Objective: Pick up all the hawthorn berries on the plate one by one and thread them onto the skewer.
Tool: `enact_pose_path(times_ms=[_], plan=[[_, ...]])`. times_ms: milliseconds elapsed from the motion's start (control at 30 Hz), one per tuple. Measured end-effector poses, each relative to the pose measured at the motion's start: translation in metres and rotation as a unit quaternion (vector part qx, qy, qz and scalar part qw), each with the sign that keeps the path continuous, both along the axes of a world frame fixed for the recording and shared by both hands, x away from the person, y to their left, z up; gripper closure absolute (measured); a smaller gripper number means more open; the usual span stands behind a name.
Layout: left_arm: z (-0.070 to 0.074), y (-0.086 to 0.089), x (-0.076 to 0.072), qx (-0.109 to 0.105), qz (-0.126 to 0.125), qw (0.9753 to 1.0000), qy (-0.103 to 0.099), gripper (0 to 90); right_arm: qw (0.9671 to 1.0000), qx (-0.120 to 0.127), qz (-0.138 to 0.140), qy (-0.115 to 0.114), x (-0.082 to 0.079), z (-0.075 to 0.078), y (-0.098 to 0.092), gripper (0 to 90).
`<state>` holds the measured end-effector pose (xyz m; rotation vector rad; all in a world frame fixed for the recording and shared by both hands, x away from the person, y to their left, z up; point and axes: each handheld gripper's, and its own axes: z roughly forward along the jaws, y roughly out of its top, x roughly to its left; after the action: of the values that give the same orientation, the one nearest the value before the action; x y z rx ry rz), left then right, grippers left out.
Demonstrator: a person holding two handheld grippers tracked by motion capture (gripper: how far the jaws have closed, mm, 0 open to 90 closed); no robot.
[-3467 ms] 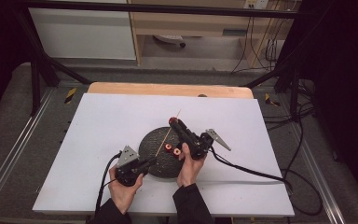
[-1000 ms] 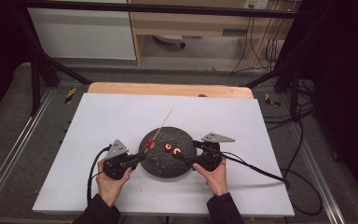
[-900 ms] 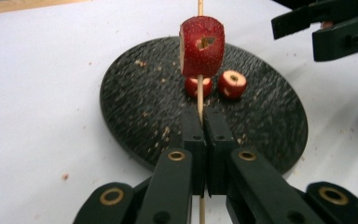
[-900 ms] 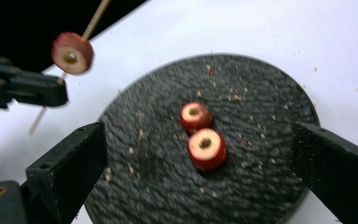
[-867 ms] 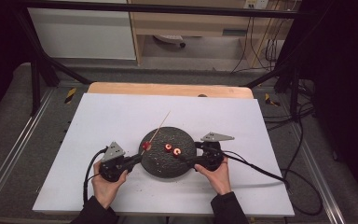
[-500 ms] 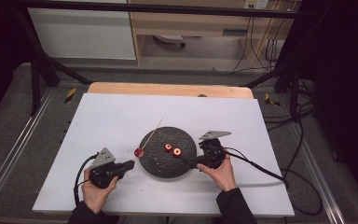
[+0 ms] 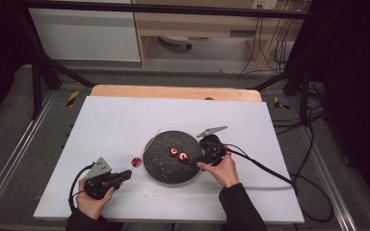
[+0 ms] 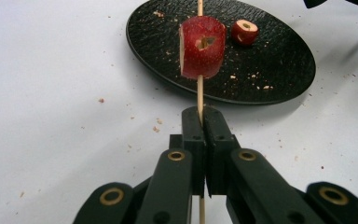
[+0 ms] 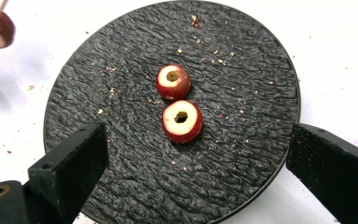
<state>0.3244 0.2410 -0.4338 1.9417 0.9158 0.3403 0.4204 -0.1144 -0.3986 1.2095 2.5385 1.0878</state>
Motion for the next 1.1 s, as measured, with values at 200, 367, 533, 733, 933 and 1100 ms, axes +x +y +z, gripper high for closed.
enact_pose_path(times_ms=[200, 367, 533, 733, 933, 1100], plan=[[-0.001, 0.0, -0.001, 0.002, -0.004, 1.0, 0.001, 88.4, 0.9994, -0.028, 0.003, 0.019, 0.008, 0.004, 0.013, 10.2], [-0.002, 0.0, -0.001, 0.003, -0.003, 1.0, 0.003, 88.4, 0.9979, -0.056, 0.013, 0.029, 0.014, 0.004, 0.024, 13.3], [-0.002, 0.001, 0.0, 0.005, 0.0, 1.0, 0.003, 88.4, 0.9956, -0.082, 0.02, 0.039, 0.02, 0.002, 0.035, 18.2], [-0.002, 0.002, 0.0, 0.006, 0.002, 1.0, 0.004, 88.5, 0.9927, -0.106, 0.027, 0.052, 0.026, 0.0, 0.047, 26.7], [-0.003, 0.002, 0.0, 0.007, 0.002, 1.0, 0.006, 88.4, 0.9908, -0.111, 0.025, 0.073, 0.032, -0.003, 0.053, 35.5], [-0.003, 0.001, 0.0, 0.008, 0.0, 0.9999, 0.007, 88.4, 0.989, -0.119, 0.025, 0.084, 0.035, -0.006, 0.053, 41.3]])
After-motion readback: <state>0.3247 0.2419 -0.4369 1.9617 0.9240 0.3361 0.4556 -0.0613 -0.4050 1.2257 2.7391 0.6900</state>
